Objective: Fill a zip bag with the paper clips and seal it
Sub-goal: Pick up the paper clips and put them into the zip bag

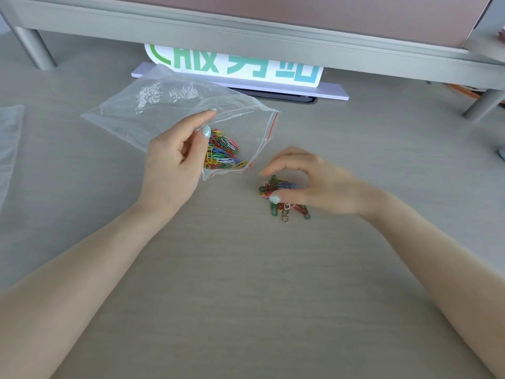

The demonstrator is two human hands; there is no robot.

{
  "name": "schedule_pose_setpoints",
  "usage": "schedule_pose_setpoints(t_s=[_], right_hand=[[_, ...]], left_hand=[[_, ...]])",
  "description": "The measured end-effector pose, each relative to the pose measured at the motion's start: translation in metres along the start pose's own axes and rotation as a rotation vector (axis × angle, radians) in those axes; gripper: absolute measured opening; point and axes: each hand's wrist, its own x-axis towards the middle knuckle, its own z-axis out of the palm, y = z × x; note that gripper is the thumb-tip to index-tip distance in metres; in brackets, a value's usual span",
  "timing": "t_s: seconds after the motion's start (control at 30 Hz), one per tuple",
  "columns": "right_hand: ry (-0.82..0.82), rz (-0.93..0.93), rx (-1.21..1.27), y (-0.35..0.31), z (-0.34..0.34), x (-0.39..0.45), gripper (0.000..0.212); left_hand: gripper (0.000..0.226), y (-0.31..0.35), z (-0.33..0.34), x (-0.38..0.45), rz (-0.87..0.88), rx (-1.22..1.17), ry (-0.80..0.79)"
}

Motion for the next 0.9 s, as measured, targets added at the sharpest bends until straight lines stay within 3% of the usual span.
schedule_pose_setpoints(t_s=[0.13, 0.23, 0.57, 0.9], right_hand=[[-0.201, 0.110, -0.161, 0.011, -0.016, -0.013, 0.064], [-0.207, 0.107, -0.213, 0.015, -0.013, -0.012, 0.068], [-0.125, -0.018, 0.101, 0.011, -0.003, -0.004, 0.029], [-0.023, -0.068, -0.046, 0.012, -0.001, -0.003, 0.011]], left_hand=[[0.030, -0.001, 0.001, 0.000, -0.002, -0.007, 0.002], [0.030, -0.002, 0.002, 0.001, -0.009, -0.014, 0.006], [0.028, 0.000, 0.004, 0.000, -0.009, -0.033, 0.000], [0.028, -0.002, 0.004, 0.000, -0.005, -0.019, -0.005]])
